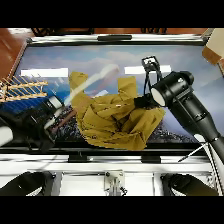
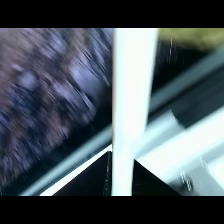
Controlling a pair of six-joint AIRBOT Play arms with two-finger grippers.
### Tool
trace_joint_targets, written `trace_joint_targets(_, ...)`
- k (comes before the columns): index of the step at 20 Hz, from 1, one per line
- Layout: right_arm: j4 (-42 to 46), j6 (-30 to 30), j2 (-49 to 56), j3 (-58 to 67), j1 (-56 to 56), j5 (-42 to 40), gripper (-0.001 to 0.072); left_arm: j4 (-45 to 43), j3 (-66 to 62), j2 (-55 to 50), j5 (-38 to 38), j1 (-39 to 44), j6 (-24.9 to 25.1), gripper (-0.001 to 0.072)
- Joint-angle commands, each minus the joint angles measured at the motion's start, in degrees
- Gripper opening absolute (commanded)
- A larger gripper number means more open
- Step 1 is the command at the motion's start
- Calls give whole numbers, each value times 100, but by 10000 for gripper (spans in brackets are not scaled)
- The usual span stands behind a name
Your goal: Fold the shirts.
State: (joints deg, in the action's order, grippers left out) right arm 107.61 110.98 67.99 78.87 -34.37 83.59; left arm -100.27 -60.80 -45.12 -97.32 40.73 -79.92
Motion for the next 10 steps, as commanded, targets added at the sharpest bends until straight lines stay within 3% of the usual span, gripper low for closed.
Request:
trace_joint_targets(1, -431, -402, -101, -2, 297, 44, 58, -140, 498, 323, -835, 1084, -444, 41)
trace_joint_targets(3, -450, -463, -245, -2, 295, 17, 58, -129, 660, 570, -817, 1484, -791, 41)
trace_joint_targets(6, -538, -490, -380, -2, 295, -20, 58, -133, 846, 684, -686, 2063, -933, 41)
trace_joint_targets(10, -929, -614, -393, -2, 293, -61, 59, 131, 1032, 643, 551, 2586, -1794, 40)
